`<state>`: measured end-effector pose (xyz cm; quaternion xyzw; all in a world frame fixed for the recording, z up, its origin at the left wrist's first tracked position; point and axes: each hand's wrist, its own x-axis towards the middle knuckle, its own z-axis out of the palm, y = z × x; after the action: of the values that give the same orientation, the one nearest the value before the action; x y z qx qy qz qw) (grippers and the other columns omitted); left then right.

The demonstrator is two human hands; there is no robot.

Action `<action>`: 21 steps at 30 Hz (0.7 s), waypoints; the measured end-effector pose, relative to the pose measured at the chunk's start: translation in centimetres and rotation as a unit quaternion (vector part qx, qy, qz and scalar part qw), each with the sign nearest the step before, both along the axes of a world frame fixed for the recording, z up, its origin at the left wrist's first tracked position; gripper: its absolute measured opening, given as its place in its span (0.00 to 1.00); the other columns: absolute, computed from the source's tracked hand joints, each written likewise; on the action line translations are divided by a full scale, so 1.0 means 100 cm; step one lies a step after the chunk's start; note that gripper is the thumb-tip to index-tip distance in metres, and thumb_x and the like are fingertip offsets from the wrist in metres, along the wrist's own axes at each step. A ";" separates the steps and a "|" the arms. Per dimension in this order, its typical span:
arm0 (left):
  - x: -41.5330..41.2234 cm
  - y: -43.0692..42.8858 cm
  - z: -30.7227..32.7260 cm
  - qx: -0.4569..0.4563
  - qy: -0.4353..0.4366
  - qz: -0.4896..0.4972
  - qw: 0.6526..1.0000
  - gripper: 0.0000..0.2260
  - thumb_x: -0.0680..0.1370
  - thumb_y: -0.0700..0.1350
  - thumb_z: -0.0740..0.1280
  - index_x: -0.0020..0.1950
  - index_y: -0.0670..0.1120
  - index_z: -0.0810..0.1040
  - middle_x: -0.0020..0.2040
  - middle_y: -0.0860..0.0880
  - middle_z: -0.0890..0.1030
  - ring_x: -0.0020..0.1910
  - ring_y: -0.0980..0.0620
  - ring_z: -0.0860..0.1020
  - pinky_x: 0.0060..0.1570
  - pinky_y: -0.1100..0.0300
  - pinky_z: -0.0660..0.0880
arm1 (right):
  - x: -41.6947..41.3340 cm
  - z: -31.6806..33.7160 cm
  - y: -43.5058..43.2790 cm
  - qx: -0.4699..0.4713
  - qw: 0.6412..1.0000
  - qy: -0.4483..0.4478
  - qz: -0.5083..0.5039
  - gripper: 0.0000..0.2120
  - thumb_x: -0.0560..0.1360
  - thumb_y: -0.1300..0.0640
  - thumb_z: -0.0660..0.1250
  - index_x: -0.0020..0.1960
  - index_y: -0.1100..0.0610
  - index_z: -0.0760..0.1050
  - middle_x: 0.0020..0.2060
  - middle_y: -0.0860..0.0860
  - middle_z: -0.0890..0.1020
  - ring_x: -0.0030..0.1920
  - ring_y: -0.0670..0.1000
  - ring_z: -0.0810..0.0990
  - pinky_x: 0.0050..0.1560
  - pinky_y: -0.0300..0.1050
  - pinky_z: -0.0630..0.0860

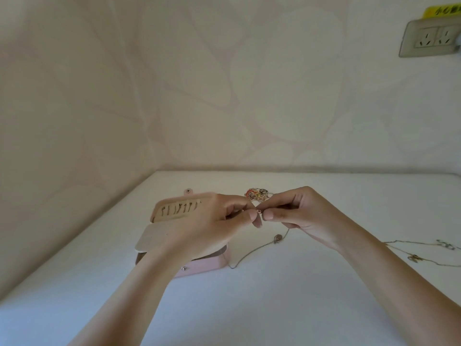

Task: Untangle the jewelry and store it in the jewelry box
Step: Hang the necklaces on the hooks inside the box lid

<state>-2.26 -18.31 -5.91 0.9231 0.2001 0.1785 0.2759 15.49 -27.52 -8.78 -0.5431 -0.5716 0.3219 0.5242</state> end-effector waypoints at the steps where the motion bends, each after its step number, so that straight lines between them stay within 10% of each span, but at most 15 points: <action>1: 0.000 -0.001 -0.001 0.031 0.003 0.011 0.999 0.11 0.80 0.53 0.60 0.43 0.55 0.80 0.29 0.47 0.65 0.27 0.56 0.64 0.33 0.66 0.61 | 0.000 0.000 0.001 0.004 1.000 0.000 -0.002 0.14 0.65 0.48 0.74 0.47 0.54 0.85 0.37 0.74 0.70 0.33 0.53 0.56 0.32 0.42 0.54; 21: 0.020 0.010 -0.029 0.232 -0.191 0.029 0.953 0.09 0.76 0.51 0.62 0.43 0.48 0.78 0.31 0.60 0.68 0.27 0.60 0.67 0.28 0.63 0.65 | -0.008 0.000 0.006 -0.063 0.988 0.115 -0.082 0.10 0.70 0.66 0.69 0.32 0.57 0.79 0.26 0.47 0.71 0.26 0.46 0.59 0.30 0.40 0.53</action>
<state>-0.27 -17.35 -8.83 0.9040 0.1231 0.4011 0.0822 14.72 -26.96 -8.82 -0.5797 -0.4393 0.3734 0.5758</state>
